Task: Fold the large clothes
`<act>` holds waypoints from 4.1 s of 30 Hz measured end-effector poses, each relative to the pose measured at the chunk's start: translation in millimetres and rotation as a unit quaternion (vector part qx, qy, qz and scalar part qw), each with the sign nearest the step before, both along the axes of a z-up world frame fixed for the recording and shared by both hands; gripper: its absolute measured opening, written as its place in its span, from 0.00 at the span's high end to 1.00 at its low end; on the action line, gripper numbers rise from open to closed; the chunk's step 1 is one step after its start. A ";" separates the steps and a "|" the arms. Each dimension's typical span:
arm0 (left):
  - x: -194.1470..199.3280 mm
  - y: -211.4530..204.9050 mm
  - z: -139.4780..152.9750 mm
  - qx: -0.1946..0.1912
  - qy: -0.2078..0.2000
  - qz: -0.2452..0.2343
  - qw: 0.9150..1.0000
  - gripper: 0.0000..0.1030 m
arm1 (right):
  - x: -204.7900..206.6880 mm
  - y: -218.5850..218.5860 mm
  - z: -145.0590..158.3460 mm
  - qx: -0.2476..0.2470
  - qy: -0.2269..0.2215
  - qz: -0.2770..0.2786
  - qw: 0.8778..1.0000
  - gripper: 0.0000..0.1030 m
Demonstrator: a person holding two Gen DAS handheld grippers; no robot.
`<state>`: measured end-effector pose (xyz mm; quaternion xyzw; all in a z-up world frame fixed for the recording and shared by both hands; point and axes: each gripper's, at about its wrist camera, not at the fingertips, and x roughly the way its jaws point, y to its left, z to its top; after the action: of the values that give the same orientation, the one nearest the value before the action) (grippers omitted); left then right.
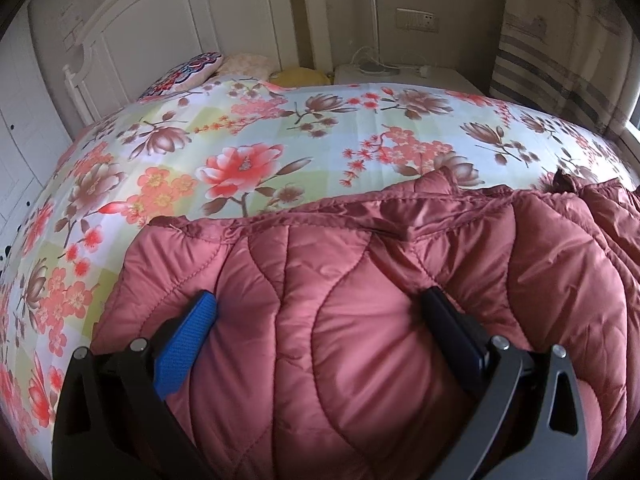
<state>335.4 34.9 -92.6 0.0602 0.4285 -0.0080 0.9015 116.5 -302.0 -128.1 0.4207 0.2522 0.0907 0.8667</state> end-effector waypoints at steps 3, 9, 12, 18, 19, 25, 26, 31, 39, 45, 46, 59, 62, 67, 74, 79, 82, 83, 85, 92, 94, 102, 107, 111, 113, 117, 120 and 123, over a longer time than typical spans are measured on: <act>-7.5 -3.0 2.9 0.006 -0.011 -0.006 1.000 0.02 | -29.1 -0.1 15.8 -0.024 -0.040 0.003 0.999 0.68; -53.6 -35.4 20.6 0.056 -0.058 -0.043 0.996 0.02 | -98.6 13.2 42.1 -0.144 -0.082 -0.004 0.986 0.68; -95.7 -64.1 59.8 0.027 -0.102 -0.071 0.992 0.02 | -109.2 12.7 49.5 -0.179 -0.085 -0.018 0.980 0.68; -140.1 -131.3 19.7 0.131 -0.101 -0.103 0.981 0.02 | -116.8 25.0 66.0 -0.229 -0.100 -0.021 0.968 0.68; -138.7 -132.0 5.9 0.121 -0.095 -0.106 0.982 0.02 | -119.4 32.5 65.0 -0.245 -0.099 -0.022 0.964 0.68; -118.8 -100.0 33.7 0.034 -0.058 -0.128 0.990 0.02 | -132.6 56.8 81.9 -0.331 -0.124 -0.027 0.935 0.68; -114.7 -94.4 46.8 0.025 -0.073 -0.116 0.990 0.02 | -133.6 60.6 82.4 -0.339 -0.124 -0.027 0.932 0.68; -68.2 -99.0 62.2 0.037 -0.073 -0.070 0.994 0.02 | -138.0 82.0 93.8 -0.396 -0.140 -0.018 0.907 0.68; -59.7 -128.0 15.3 0.096 -0.052 -0.113 0.988 0.02 | -123.7 98.6 101.0 -0.444 -0.138 0.004 0.885 0.68; -149.7 -72.4 65.6 0.010 -0.100 -0.098 0.990 0.02 | -127.0 96.8 101.7 -0.436 -0.122 -0.002 0.892 0.67; -162.1 -70.4 64.1 0.012 -0.100 -0.106 0.989 0.02 | -125.8 97.3 101.9 -0.436 -0.120 -0.003 0.892 0.67; -228.1 -59.1 40.6 0.027 -0.123 -0.157 0.980 0.02 | -129.7 145.8 104.9 -0.531 -0.117 0.017 0.839 0.67; -227.1 -5.3 59.2 0.034 -0.181 -0.066 0.981 0.02 | -124.0 168.3 102.9 -0.576 -0.106 0.008 0.810 0.67; -180.9 82.5 33.4 0.006 -0.125 0.049 0.991 0.04 | -108.7 230.2 98.8 -0.643 -0.109 0.015 0.758 0.66; -167.4 113.9 1.1 -0.133 -0.073 0.012 0.988 0.08 | -89.0 346.6 16.0 -0.757 -0.125 0.133 0.627 0.50; -188.1 168.5 21.0 -0.127 -0.082 0.079 0.985 0.09 | -72.7 368.9 -20.7 -0.812 -0.103 0.127 0.561 0.45; -203.4 184.4 54.9 -0.111 -0.124 0.104 0.981 0.09 | -75.0 379.7 -31.2 -0.846 -0.089 0.122 0.512 0.44; -208.4 184.7 72.3 -0.124 -0.143 0.097 0.977 0.09 | -76.3 381.5 -36.4 -0.855 -0.090 0.115 0.497 0.45; -217.4 167.9 117.6 -0.159 -0.185 0.038 0.969 0.06 | -78.3 380.6 -41.3 -0.860 -0.097 0.107 0.489 0.45; -162.3 43.9 163.0 -0.120 -0.104 -0.205 0.966 0.02 | -88.6 360.5 -52.8 -0.853 -0.112 0.092 0.501 0.45; -128.0 19.6 132.1 -0.081 -0.036 -0.219 0.972 0.02 | -90.4 355.1 -54.5 -0.851 -0.117 0.086 0.505 0.45; -97.5 61.3 31.1 -0.114 -0.012 -0.161 0.980 0.02 | -144.7 304.3 -40.1 -0.784 -0.181 0.166 0.570 0.28; -111.0 76.4 30.0 -0.121 -0.036 -0.144 0.981 0.02 | -168.6 196.1 40.2 -0.535 -0.198 0.244 0.784 0.05; -110.6 87.2 29.2 -0.133 -0.043 -0.145 0.980 0.02 | -119.9 106.7 71.8 -0.283 -0.101 0.251 0.920 0.04; -113.4 86.1 30.6 -0.135 -0.045 -0.144 0.979 0.02 | -91.4 83.6 65.5 -0.190 -0.020 0.270 0.944 0.04; -112.4 85.0 30.5 -0.141 -0.052 -0.140 0.979 0.02 | -55.5 91.7 27.8 -0.063 0.041 0.330 0.941 0.04; -113.0 88.6 29.6 -0.148 -0.061 -0.136 0.978 0.02 | -25.3 119.3 8.2 -0.064 0.076 0.332 0.938 0.04; -117.7 96.9 28.1 -0.162 -0.078 -0.110 0.977 0.02 | -0.3 132.4 -11.9 -0.042 0.064 0.320 0.944 0.04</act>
<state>217.7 131.8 -64.5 -0.0396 0.3404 -0.1719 0.9236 116.1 -169.6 -140.0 0.2860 0.4318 0.3255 0.7911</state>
